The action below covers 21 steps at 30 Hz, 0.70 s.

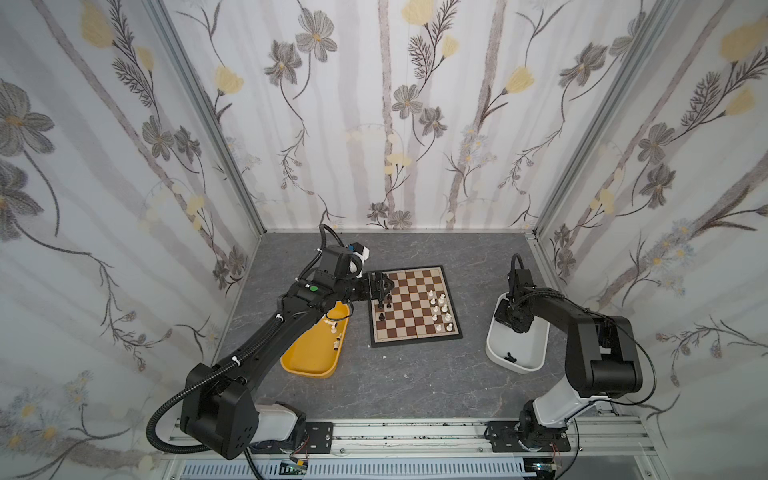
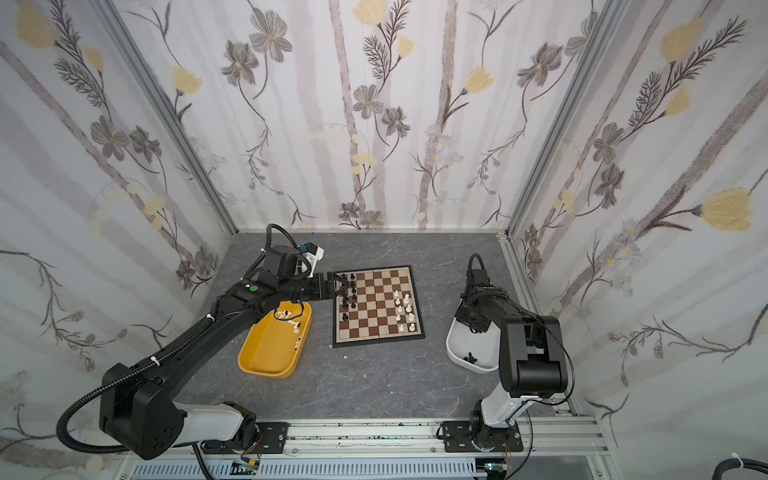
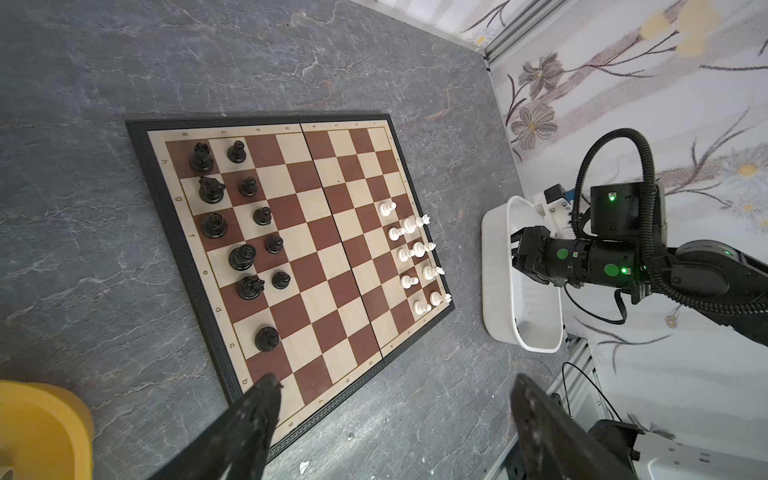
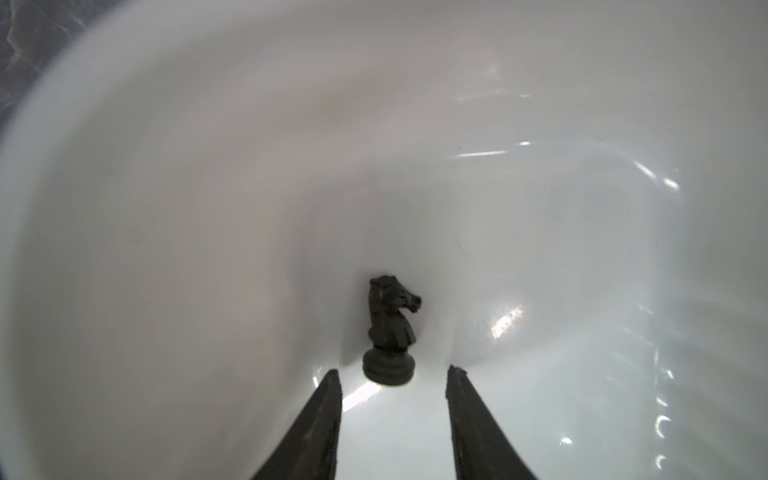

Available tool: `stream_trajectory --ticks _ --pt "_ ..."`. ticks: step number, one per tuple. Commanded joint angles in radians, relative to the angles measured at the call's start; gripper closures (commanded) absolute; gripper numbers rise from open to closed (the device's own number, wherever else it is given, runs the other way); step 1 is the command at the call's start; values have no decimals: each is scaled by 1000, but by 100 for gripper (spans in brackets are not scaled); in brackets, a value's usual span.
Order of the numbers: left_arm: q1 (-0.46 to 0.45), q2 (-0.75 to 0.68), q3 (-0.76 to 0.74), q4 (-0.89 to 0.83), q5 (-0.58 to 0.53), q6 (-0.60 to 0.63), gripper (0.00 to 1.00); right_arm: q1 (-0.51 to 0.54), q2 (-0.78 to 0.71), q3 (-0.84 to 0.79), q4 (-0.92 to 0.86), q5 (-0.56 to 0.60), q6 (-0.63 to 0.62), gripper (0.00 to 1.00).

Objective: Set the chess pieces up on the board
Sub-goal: 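Lower the right gripper around the black knight and close on it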

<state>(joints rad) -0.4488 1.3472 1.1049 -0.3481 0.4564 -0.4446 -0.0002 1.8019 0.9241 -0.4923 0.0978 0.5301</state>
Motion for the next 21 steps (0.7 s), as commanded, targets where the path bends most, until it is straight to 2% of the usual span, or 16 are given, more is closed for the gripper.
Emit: stream_trajectory --ticks 1,21 --pt "2 -5 -6 24 9 1 12 0 19 16 11 29 2 58" --pt "4 -2 -10 25 5 4 12 -6 82 59 -2 29 18 68"
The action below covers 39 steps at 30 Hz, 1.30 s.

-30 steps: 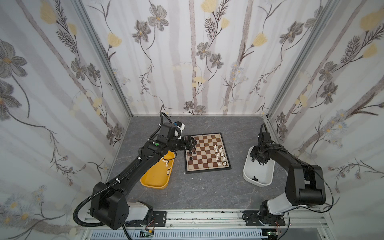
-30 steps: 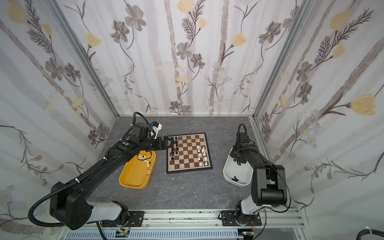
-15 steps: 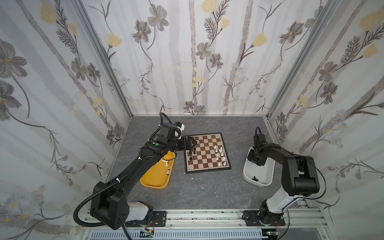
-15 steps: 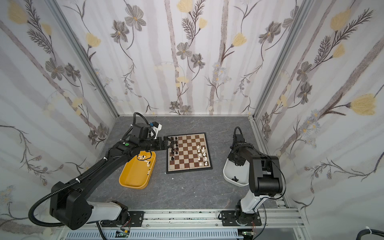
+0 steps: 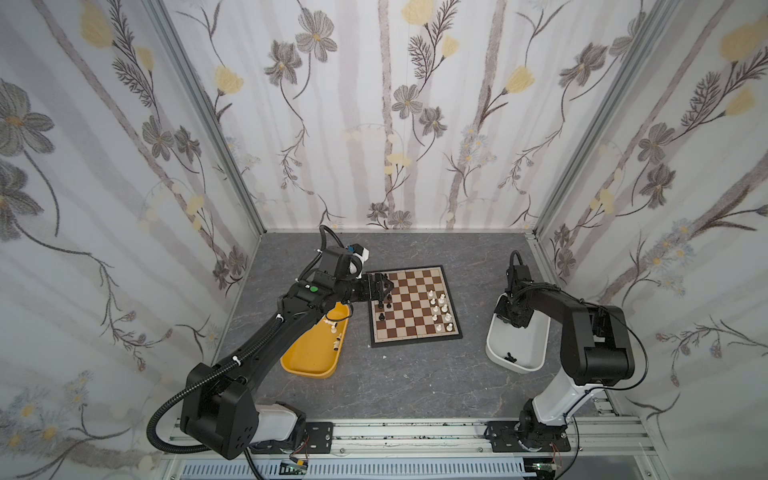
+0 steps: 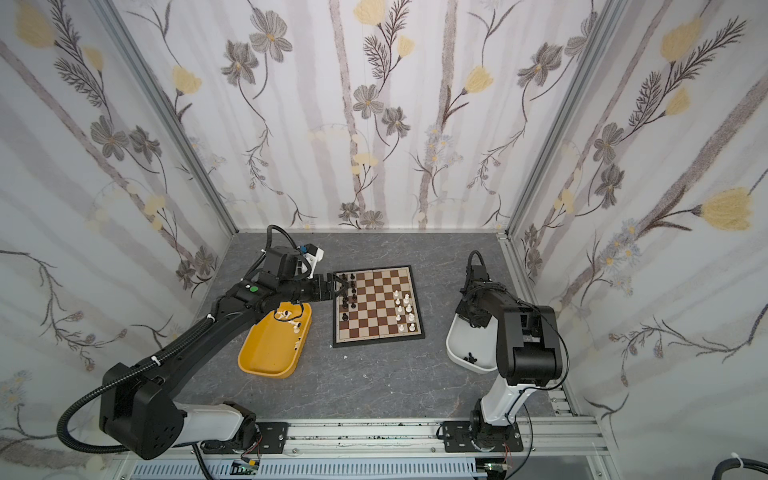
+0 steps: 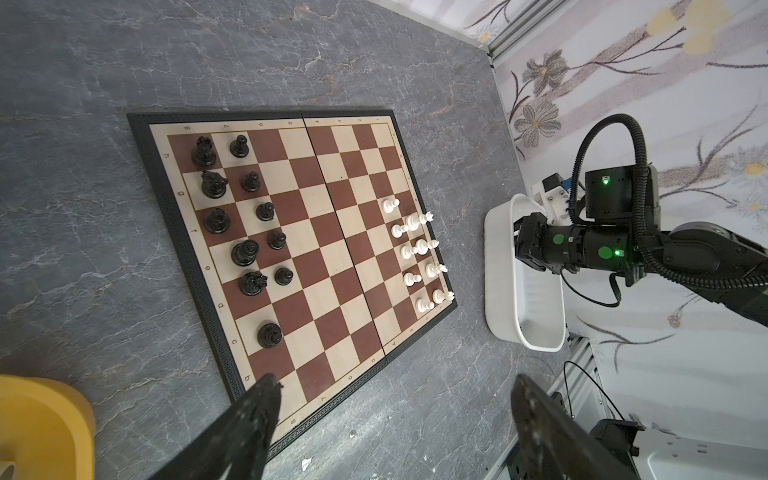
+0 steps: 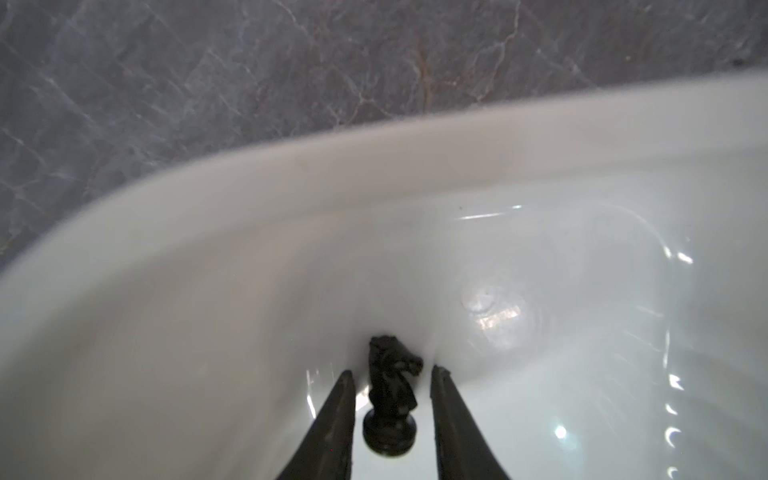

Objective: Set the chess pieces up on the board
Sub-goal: 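Lower the right gripper around the black knight and close on it, then lift the black knight and carry it over the board while the left gripper shifts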

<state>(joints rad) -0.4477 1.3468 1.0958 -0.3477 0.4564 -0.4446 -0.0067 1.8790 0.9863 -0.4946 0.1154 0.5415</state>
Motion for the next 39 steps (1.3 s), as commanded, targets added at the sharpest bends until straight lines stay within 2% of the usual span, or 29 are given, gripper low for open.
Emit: stream_trajectory --ticks 1,14,21,26,31,35,39 --pt "4 -3 -1 23 6 4 12 2 3 -8 2 11 8 68" --pt "7 -8 -1 28 2 -8 12 5 -40 -44 37 -39 10 80" --pt "8 13 5 26 21 -31 12 7 -166 -101 112 -79 -19 86" --pt "9 44 37 12 69 -52 13 26 -372 -138 185 -35 -67 87" --pt "9 93 91 -20 126 -58 14 158 -515 -118 297 34 -192 83" --pt "6 148 127 -23 190 -77 15 295 -535 -105 443 -49 -314 83" --pt "-17 206 178 -39 241 -76 17 482 -498 -101 595 -74 -518 87"
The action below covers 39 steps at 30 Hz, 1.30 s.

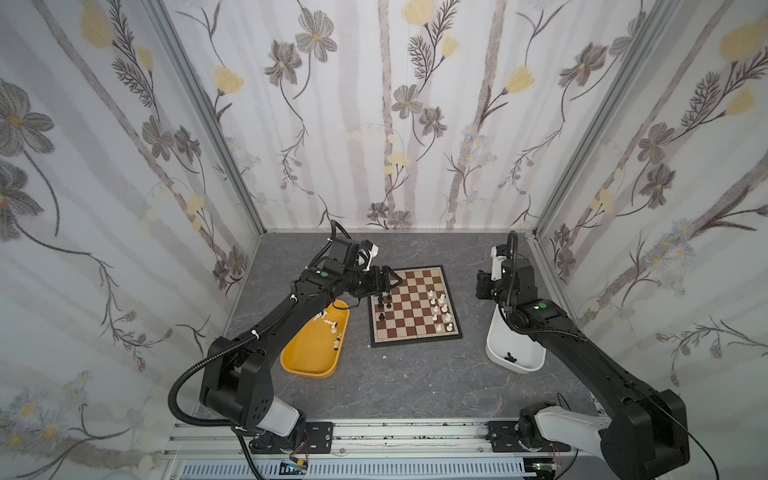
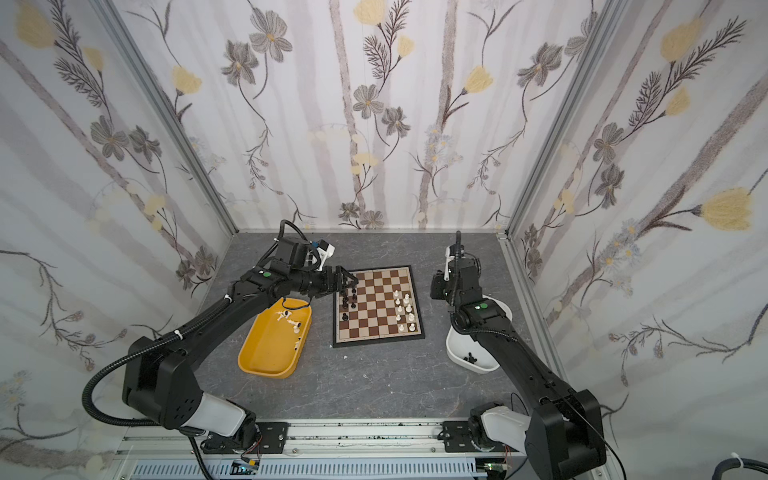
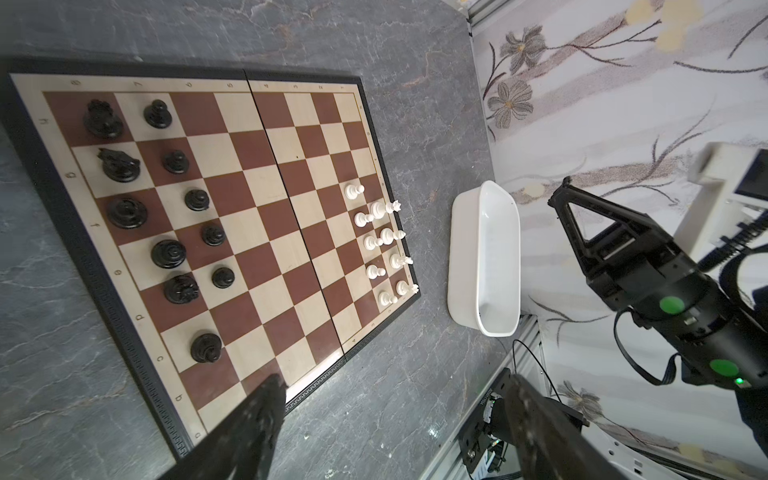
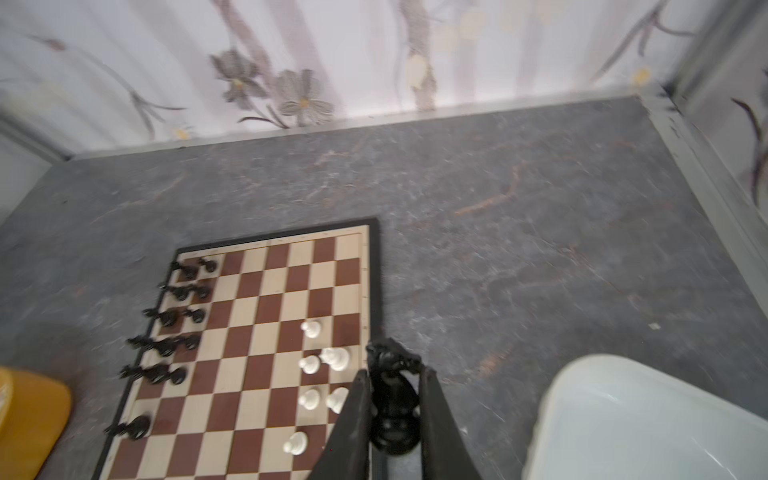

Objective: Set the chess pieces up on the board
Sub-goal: 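Lift the black knight and carry it over the board while the left gripper shifts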

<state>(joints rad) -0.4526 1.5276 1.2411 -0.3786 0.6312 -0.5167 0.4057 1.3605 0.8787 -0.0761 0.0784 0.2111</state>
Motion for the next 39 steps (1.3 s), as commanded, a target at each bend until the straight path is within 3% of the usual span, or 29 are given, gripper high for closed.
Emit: stream_trajectory --ticks 1,7,13,27,39 --pt "-21 45 52 -17 81 1 17 113 42 10 204 -49 -230 88" --pt "-65 138 153 -53 108 15 24 248 164 61 218 -133 -391 86" --pt "-94 215 271 -158 89 73 34 305 153 13 283 -179 -493 86" --pt "-95 219 265 -150 123 49 61 304 117 -29 302 -176 -489 87" --pt "-94 208 251 -158 148 40 71 289 106 -35 305 -177 -477 87"
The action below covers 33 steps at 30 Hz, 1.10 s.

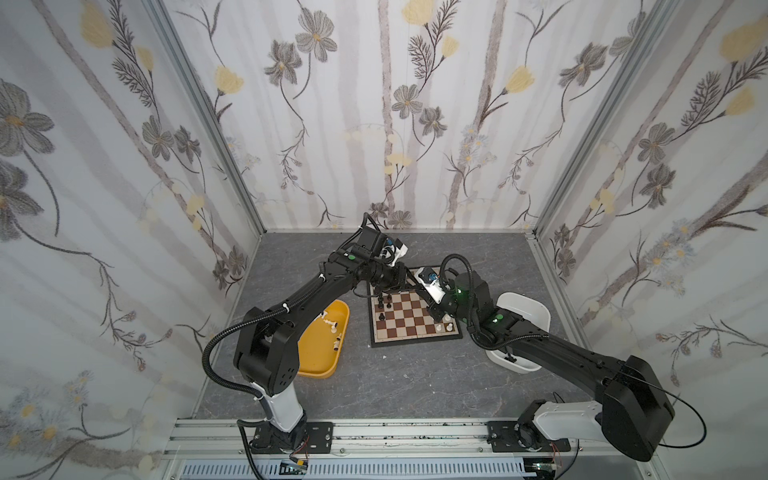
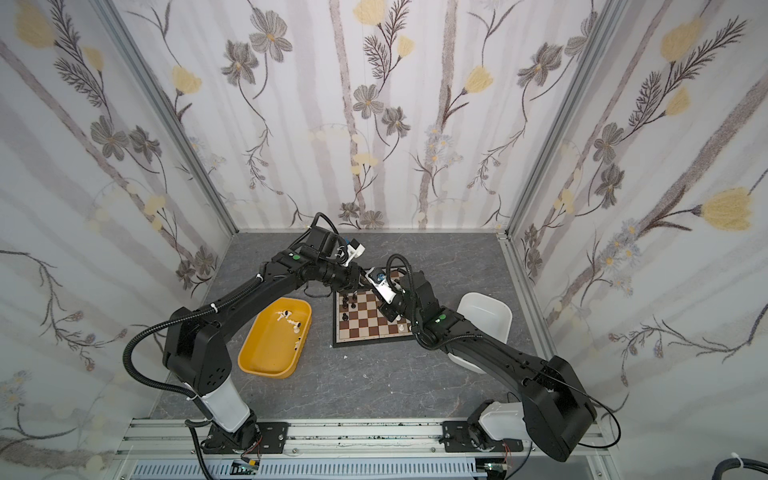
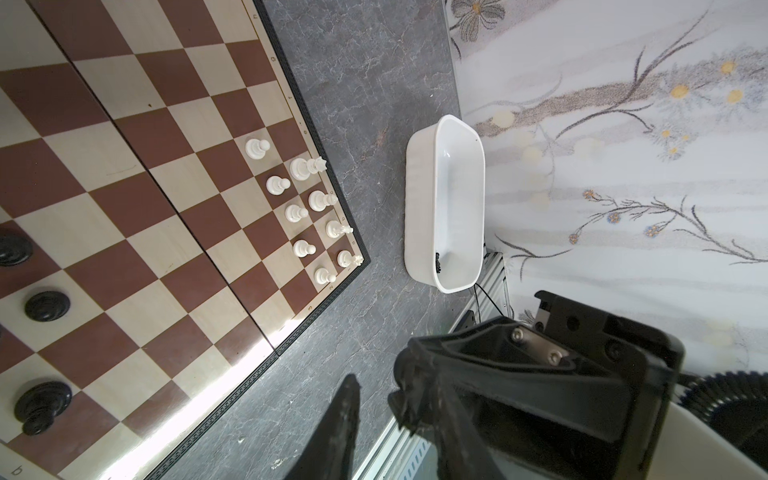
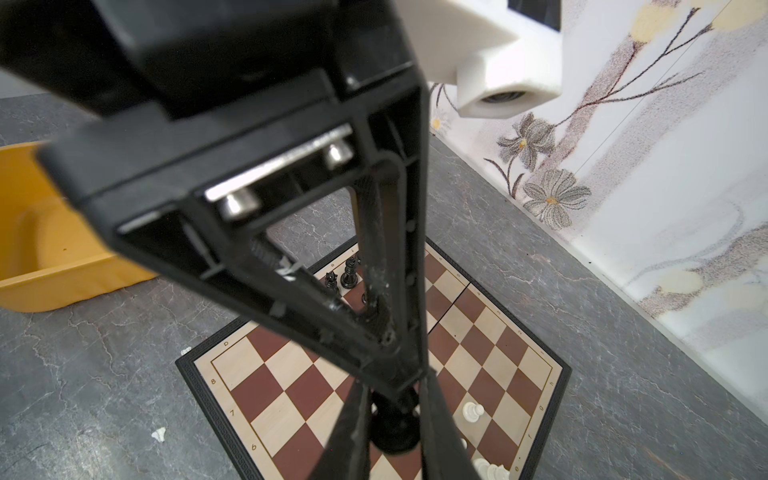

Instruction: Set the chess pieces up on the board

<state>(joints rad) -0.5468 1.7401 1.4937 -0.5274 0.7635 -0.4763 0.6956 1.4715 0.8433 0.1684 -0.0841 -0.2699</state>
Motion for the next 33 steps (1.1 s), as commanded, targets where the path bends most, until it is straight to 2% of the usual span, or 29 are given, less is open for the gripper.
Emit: stream_trajectory --ticks 1,4,10,12,14,15,17,18,19,22,25,28,31,33 --pt "0 -1 0 -11 17 -1 72 -1 -5 2 56 -13 4 87" --pt "1 8 3 -7 20 -8 77 0 -12 2 54 -20 2 87" --pt "2 27 10 29 60 -48 94 1 -29 -1 46 -26 -3 87" --pt "0 30 3 50 72 -67 97 1 -38 -1 41 -35 -3 87" --pt "0 28 -3 74 71 -84 100 1 -48 0 30 -43 -2 82" --pt "3 24 -11 94 67 -95 100 2 -54 1 18 -49 5 76" --pt "6 11 -33 130 44 -116 100 -1 -88 -6 10 -62 39 54" --pt "8 4 -33 131 24 -114 100 -4 -113 -19 14 -59 62 32" --pt "8 -9 -65 129 -5 -104 100 -11 -142 -34 16 -61 87 1" --pt "8 -64 -112 99 -99 -56 100 -48 -234 -69 -10 -33 173 0" --pt "-8 -140 -156 -5 -292 49 100 -105 -312 -87 -48 -7 279 0" --pt "-41 -211 -212 -72 -477 122 100 -179 -322 -103 -135 58 439 0" --pt "-88 -244 -256 -117 -651 159 100 -296 -288 -104 -179 -26 565 0" --pt "-116 -246 -273 -129 -726 166 100 -401 -258 -110 -149 -194 665 0"
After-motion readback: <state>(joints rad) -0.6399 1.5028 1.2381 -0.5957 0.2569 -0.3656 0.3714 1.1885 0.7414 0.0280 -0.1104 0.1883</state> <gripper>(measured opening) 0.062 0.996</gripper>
